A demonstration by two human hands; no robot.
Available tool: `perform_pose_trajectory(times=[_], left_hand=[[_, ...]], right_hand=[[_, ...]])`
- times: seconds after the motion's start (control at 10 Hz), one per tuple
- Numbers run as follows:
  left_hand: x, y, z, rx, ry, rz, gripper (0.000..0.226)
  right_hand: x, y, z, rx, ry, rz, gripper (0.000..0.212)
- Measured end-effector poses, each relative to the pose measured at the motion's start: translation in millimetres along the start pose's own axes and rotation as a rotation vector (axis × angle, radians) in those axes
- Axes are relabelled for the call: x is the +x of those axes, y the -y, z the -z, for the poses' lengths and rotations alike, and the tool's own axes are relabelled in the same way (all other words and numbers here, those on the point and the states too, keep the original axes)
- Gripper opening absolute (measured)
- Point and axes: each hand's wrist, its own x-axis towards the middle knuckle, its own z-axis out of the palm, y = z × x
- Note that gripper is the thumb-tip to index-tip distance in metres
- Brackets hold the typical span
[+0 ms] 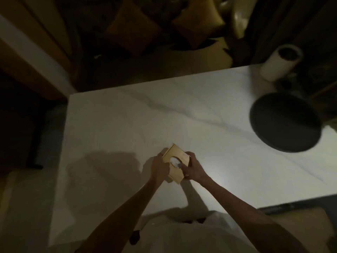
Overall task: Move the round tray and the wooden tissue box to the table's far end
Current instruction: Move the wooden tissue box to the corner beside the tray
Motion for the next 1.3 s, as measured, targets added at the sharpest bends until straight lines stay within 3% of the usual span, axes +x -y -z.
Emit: perform_pose_trajectory(times=[0.2, 0.3, 0.4, 0.5, 0.6, 0.7, 0.8, 0.9, 1.0, 1.2, 1.3], left_hand=[[1.9, -93.6, -113.7, 0.100, 0.092, -0.224, 0.082], [1.1, -153.9, -174.5, 0.113, 0.149, -0.237, 0.084], [-6.7, -209.9, -234.2, 0.197, 0.161, -0.193, 0.057], [-18.2, -253.0, -288.3, 0.221, 0.264, -0.137, 0.056], [-24.7, -299.9, -346.2, 0.282, 0.325, -0.308, 0.079], [-31.9, -319.7, -382.7, 0.322, 0.402, -0.525, 0.090], [-19.8, -316.0, -438.9, 0.453, 0.517, -0.752, 0.087], [-20.6, -337.6, -478.6, 0.447, 0.542, -0.827, 0.086], [-16.4, -366.4, -519.4, 0.485, 0.576, -0.832, 0.094], [0.3, -404.9, -584.9, 0.470, 0.691, -0.676, 0.073], [29.6, -397.9, -617.3, 0.526, 0.602, -0.797, 0.072]], right_hand=[[-20.1, -37.0, 162.5, -0.100, -0.201, 0.159, 0.060], [-34.8, -58.7, 244.5, -0.145, -0.269, 0.176, 0.057], [-60.2, -74.3, 320.1, -0.139, -0.325, 0.137, 0.063], [-91.5, -94.7, 382.6, -0.080, -0.381, 0.099, 0.069], [-116.4, -124.0, 433.5, -0.014, -0.427, 0.012, 0.057], [-133.8, -151.6, 471.5, 0.105, -0.485, -0.067, 0.055], [-148.3, -171.3, 502.1, 0.194, -0.577, -0.118, 0.051], [-159.4, -190.5, 539.2, 0.234, -0.642, -0.155, 0.046], [-155.9, -210.1, 581.5, 0.219, -0.639, -0.201, 0.041], [-122.6, -257.0, 645.4, 0.115, -0.622, -0.261, 0.045], [-103.2, -267.3, 654.1, 0.117, -0.612, -0.262, 0.046]])
